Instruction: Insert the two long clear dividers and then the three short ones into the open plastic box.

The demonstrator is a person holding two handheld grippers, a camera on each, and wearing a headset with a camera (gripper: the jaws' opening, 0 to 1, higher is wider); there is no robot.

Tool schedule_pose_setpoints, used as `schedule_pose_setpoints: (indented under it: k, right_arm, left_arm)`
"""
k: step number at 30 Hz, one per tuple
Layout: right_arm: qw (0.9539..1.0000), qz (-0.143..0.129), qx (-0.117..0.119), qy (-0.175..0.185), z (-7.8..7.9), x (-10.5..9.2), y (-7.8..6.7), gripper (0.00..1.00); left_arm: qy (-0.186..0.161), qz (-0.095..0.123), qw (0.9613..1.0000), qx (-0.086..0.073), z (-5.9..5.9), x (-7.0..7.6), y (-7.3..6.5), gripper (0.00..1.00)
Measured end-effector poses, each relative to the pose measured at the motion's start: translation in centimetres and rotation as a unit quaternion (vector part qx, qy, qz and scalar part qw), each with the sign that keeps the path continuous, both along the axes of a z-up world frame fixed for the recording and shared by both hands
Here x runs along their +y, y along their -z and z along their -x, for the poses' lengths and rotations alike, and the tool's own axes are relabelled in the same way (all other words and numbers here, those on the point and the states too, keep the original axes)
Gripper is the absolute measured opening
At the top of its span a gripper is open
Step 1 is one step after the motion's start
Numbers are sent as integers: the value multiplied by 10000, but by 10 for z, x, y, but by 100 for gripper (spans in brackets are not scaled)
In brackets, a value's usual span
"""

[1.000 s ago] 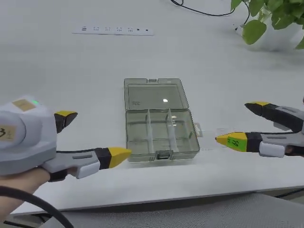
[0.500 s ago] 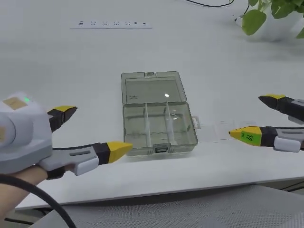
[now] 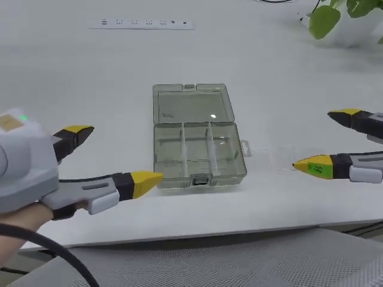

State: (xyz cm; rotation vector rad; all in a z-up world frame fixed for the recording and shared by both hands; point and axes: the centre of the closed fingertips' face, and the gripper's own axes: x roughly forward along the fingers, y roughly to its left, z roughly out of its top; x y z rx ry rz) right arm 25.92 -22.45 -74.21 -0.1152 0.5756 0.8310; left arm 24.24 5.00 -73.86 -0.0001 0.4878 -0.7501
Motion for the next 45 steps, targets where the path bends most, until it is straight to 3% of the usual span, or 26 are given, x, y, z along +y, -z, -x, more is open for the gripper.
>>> schedule_pose_setpoints:
  k: [7,14,19,26,28,32,34,36,41,45]
  right_arm:
    - [9986,330,38,-403,-3,5,3,99]
    - [9945,668,119,-800,-5,13,8,97]
    - [9870,1047,233,-1200,-3,18,17,96]
    - [9726,1490,362,-1747,-4,28,30,92]
    - [9651,1720,390,-1935,-6,28,37,91]
    - [9600,1805,501,-2079,-8,32,43,88]
    - [9507,2059,512,-2260,-8,31,49,85]
    - [9476,2099,535,-2348,-7,35,52,85]
    - [9294,2466,654,-2666,-4,38,66,78]
    - [9178,2655,682,-2873,-2,43,74,72]
  left_arm:
    - [-40,44,10000,-37,0,2,-1,94]
    - [-28,34,10000,-68,0,6,-2,94]
    - [30,-10,10000,-81,2,6,-2,94]
    - [50,-22,10000,-62,5,5,0,94]
    - [52,-19,10000,-54,5,5,0,94]
    - [53,-46,10000,-57,5,6,1,94]
    - [45,-51,10000,-62,5,6,1,94]
    - [35,-49,10000,-65,4,6,1,93]
    - [45,-60,9999,-71,4,5,2,93]
    - [47,-76,9999,-67,4,7,2,93]
